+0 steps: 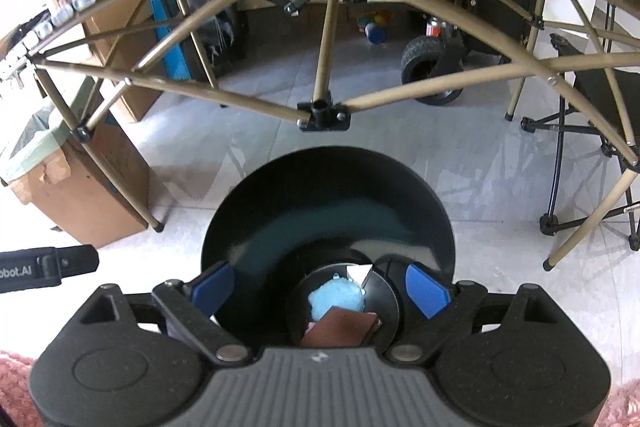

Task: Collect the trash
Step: 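Open the right gripper to drop the pink sponge into the bin, then move both tools up to the table toward the plastic bag and lilac towel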

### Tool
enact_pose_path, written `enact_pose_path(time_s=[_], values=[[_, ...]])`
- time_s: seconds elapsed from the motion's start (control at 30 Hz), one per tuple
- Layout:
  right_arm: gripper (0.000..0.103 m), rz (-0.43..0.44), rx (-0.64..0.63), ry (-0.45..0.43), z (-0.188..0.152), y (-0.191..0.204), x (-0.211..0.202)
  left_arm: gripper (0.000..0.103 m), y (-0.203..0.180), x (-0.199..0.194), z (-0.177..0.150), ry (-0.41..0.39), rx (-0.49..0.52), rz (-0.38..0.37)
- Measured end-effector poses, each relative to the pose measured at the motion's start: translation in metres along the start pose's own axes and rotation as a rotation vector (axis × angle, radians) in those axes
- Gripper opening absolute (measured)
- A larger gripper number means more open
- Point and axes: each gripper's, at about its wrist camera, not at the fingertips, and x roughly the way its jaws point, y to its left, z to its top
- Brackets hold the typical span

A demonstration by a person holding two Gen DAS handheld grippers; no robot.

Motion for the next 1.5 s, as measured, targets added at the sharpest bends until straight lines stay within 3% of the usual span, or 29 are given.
enact_pose_path(time_s=[0.53,0.7,1.13,1.5], values=[[0.093,0.053,0.035,-0.229,0.000,-0.034,-0.065,0.103,-0.014,-0.048,0.002,-0.270,-0.014,-0.012],[0.093,0.070,0.041,-0.362,0.003,-0.047,-0.093,0.103,-0.018,-0.077,0.007,-0.384,-0.030,0.001],[0.103,0.107,-0.015,-0.695,0.046,-0.055,-0.145,0.103,-0.035,-0.118,0.054,-0.529,-0.067,-0.040],[0.103,0.137,0.018,-0.732,0.116,-0.049,-0.136,0.103,-0.044,-0.118,0.112,-0.581,-0.105,-0.057]])
